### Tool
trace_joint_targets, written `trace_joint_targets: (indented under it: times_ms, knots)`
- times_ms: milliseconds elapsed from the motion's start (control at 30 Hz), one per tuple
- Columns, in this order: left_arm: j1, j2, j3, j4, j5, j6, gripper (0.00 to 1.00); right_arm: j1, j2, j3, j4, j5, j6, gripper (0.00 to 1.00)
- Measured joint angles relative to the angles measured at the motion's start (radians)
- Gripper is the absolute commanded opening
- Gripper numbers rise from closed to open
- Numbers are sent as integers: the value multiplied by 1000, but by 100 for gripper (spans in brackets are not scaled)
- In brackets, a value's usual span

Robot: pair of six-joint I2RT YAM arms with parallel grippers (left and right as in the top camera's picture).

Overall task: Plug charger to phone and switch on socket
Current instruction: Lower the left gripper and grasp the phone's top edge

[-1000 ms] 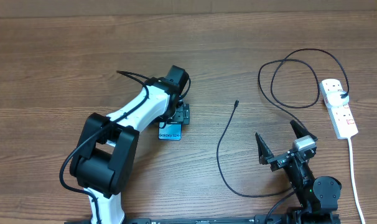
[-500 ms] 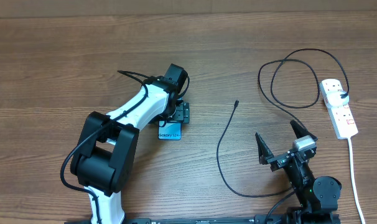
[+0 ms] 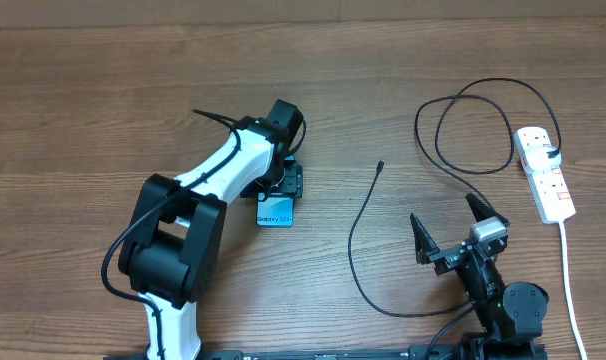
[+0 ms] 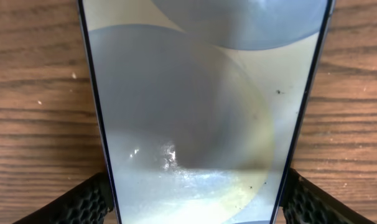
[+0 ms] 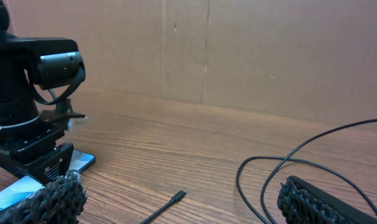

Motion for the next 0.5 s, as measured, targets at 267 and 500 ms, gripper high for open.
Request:
trace_joint_targets:
  times_ms: [267, 500]
  knots:
    - [0, 21, 121, -114, 17, 0, 79, 0, 1, 0, 0, 0, 0, 100]
    - [2, 21, 161, -137, 23, 0, 80, 0, 1, 0, 0, 0, 0, 100]
